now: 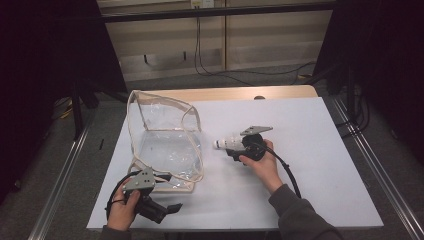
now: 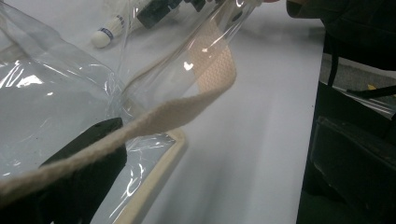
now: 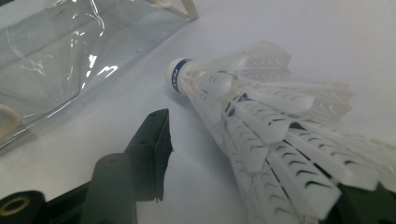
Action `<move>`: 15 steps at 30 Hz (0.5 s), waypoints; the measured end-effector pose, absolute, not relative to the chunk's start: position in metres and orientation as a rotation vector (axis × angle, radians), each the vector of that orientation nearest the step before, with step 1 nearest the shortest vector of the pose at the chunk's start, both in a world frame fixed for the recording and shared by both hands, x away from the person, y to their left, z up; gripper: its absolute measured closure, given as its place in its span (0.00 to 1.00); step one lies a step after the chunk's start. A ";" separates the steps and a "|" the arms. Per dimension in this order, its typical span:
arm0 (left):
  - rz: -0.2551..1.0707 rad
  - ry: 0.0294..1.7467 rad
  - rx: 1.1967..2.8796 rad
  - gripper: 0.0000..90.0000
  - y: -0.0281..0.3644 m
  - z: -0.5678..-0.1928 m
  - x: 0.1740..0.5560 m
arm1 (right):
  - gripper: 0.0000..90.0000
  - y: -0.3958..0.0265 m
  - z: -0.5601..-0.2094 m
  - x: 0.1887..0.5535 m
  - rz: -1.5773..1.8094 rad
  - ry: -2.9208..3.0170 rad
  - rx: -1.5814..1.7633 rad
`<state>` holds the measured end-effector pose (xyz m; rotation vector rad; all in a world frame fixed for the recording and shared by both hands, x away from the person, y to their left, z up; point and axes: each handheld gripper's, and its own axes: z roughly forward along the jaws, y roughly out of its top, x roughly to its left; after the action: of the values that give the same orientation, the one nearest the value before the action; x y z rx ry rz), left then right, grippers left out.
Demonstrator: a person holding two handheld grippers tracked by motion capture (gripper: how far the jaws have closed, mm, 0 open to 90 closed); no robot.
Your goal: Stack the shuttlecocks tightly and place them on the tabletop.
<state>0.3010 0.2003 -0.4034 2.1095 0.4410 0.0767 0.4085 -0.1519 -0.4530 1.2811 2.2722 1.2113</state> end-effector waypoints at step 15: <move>0.075 0.438 2.108 0.04 0.201 -0.403 0.301 | 0.78 -0.152 -0.454 0.409 1.198 2.278 1.255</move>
<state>0.3006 0.2008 -0.4034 2.1081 0.4383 0.0746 0.4092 -0.1521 -0.4542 1.2552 2.2775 1.1983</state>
